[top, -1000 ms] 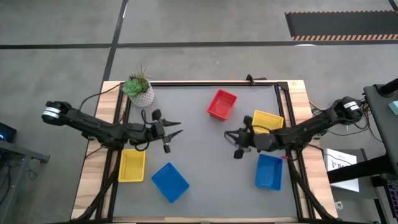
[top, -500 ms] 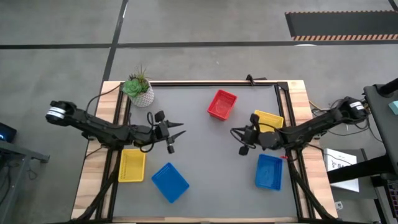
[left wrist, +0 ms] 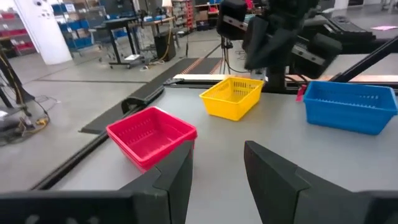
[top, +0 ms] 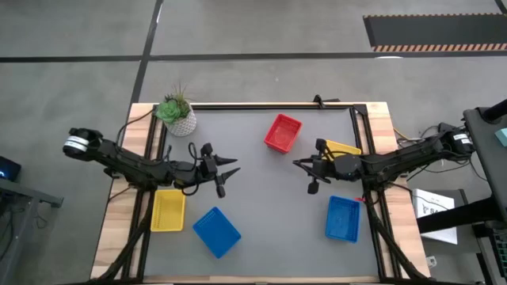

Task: Stack baskets by color
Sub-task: Stack the top yellow bin on the bottom yellow bin

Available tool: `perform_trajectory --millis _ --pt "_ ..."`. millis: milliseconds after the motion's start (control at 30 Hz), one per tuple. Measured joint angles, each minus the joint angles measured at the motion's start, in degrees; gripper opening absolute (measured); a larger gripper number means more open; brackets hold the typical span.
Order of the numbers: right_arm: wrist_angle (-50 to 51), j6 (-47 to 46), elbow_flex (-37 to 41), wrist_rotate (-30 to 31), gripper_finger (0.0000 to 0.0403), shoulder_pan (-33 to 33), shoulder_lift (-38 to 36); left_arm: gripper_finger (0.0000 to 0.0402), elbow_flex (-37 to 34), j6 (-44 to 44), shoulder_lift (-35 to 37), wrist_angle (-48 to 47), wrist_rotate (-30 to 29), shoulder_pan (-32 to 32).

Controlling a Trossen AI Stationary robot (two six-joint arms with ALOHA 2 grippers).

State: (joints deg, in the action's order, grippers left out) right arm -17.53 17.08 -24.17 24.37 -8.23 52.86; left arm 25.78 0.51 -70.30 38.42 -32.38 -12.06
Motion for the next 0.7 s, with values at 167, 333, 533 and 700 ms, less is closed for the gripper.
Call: perform_trajectory --millis 167,333,533,700 --pt "18.2 -13.5 -6.2 7.2 0.0009 0.1 -0.8 0.013 0.0 -0.2 -0.7 -0.1 0.0 -0.3" --pt "48.9 -37.1 -16.8 5.6 0.0014 0.5 1.0 0.013 0.0 3.0 -0.6 0.0 -1.0 -0.3" --pt "70.2 -47.3 -22.9 -1.3 0.0066 1.5 4.8 0.013 -0.2 3.3 -0.5 0.0 -1.1 -0.3" --pt "77.1 -51.4 -25.1 -9.6 0.012 4.2 8.0 0.013 -0.8 3.4 -0.5 0.0 -1.1 -0.3"
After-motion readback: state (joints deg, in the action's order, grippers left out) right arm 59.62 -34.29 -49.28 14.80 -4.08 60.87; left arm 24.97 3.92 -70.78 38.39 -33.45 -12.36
